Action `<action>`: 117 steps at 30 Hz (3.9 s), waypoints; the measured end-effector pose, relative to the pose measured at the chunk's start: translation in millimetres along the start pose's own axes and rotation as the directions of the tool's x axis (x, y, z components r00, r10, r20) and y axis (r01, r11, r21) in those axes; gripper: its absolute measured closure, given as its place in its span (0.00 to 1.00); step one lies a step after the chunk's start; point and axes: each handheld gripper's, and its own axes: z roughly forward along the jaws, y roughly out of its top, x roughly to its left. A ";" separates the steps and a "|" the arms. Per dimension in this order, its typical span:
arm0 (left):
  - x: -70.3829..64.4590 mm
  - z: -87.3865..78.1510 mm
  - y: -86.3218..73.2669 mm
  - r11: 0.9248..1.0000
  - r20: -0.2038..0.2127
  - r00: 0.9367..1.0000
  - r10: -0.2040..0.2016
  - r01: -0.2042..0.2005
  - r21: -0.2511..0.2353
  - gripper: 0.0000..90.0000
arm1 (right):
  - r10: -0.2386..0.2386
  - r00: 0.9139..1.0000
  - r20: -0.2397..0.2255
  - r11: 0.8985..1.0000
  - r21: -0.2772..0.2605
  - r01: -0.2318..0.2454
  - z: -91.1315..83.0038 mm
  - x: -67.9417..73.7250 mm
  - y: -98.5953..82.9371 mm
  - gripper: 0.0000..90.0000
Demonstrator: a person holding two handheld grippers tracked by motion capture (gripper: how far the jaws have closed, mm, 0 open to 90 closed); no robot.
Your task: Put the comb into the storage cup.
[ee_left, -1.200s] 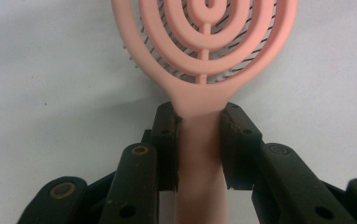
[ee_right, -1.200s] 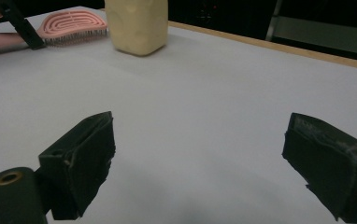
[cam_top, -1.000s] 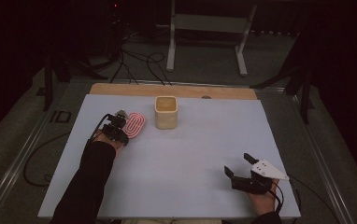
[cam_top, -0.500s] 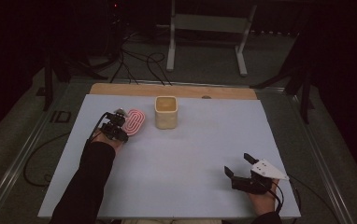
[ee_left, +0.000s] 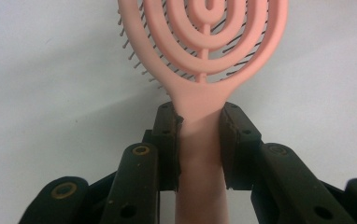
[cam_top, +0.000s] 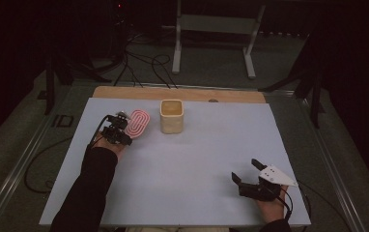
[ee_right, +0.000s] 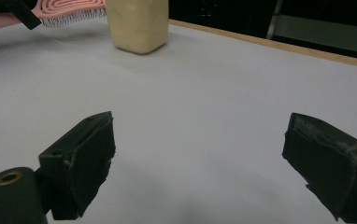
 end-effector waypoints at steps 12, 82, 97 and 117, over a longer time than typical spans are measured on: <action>-1.4 -8.7 -1.7 0.998 0.022 1.000 -0.005 0.006 -0.055 0.79 | -0.001 1.000 -0.001 1.000 0.003 0.001 0.3 0.0 -0.2 0.10; 3.2 -41.1 -27.6 0.927 0.152 0.988 -0.031 0.086 -0.366 0.81 | -0.014 1.000 0.006 0.999 0.032 0.013 4.7 4.0 -2.8 0.10; -8.4 -48.5 -39.2 0.884 0.156 0.987 0.041 0.037 -0.466 0.81 | 0.007 1.000 0.004 1.000 0.025 -0.007 6.3 3.6 -0.1 0.10; -24.6 -57.7 -50.3 0.828 0.179 0.975 0.135 -0.012 -0.561 0.81 | 0.068 0.997 -0.046 0.998 0.024 -0.067 21.3 -3.1 41.4 0.10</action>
